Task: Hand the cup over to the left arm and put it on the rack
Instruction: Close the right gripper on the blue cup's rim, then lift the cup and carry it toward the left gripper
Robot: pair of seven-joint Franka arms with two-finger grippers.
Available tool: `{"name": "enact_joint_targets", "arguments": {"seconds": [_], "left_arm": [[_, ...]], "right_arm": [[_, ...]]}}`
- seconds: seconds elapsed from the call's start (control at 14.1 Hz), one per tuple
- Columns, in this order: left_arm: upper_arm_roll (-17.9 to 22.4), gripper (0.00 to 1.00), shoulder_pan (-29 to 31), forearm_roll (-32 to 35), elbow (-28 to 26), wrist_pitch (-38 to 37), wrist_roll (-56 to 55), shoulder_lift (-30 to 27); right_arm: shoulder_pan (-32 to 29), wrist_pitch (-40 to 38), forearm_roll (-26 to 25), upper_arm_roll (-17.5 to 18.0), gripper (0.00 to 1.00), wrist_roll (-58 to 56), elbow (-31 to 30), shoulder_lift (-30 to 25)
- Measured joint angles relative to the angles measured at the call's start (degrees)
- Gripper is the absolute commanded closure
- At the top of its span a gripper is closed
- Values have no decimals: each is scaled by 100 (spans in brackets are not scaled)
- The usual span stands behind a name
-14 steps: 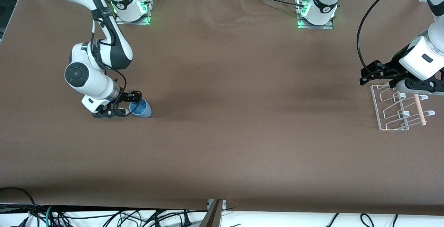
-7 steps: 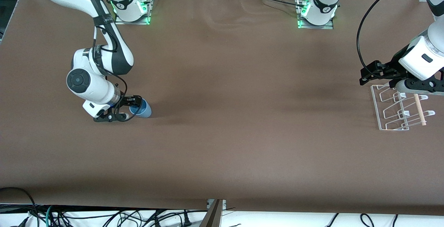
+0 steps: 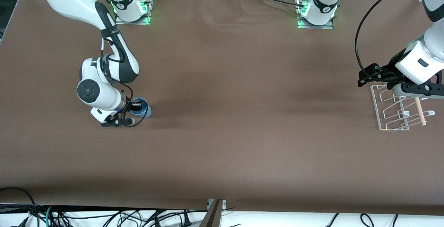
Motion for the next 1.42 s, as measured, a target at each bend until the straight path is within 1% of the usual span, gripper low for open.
{"name": "enact_joint_targets", "arguments": {"seconds": [0.21, 0.35, 0.42, 0.57, 0.71, 0.78, 0.99, 1.06, 1.13, 1.27, 1.42], "left_arm": [[0, 0, 0, 0, 6, 0, 0, 2], [0, 0, 0, 0, 15, 0, 0, 2], [0, 0, 0, 0, 21, 0, 0, 2], [-1, 0, 0, 0, 31, 0, 0, 2], [-13, 0, -2, 0, 65, 0, 0, 2], [-20, 0, -2, 0, 77, 0, 0, 2], [-26, 0, -2, 0, 88, 0, 0, 2], [-26, 0, -3, 0, 89, 0, 0, 2], [-26, 0, -2, 0, 90, 0, 0, 2], [-26, 0, -2, 0, 91, 0, 0, 2], [-31, 0, -2, 0, 92, -1, 0, 2]], "right_arm": [[61, -281, 22, 10, 100, 8, 148, 1], [73, -694, 204, 10, 100, 27, 376, 2], [74, -944, 457, 10, 100, 93, 553, 5], [85, -1522, 1181, 20, 100, 495, 1032, 44], [144, -2105, 1957, 98, 100, 1126, 1589, 134], [183, -2276, 2321, 172, 100, 1467, 1802, 179], [281, -2338, 3590, 576, 100, 2730, 2186, 277], [318, -2323, 3922, 703, 100, 3152, 2324, 302], [353, -2320, 4187, 841, 100, 3534, 2499, 319], [484, -2247, 4556, 1102, 100, 4288, 2899, 327], [762, -1786, 4803, 1312, 100, 5084, 3242, 324]]}}
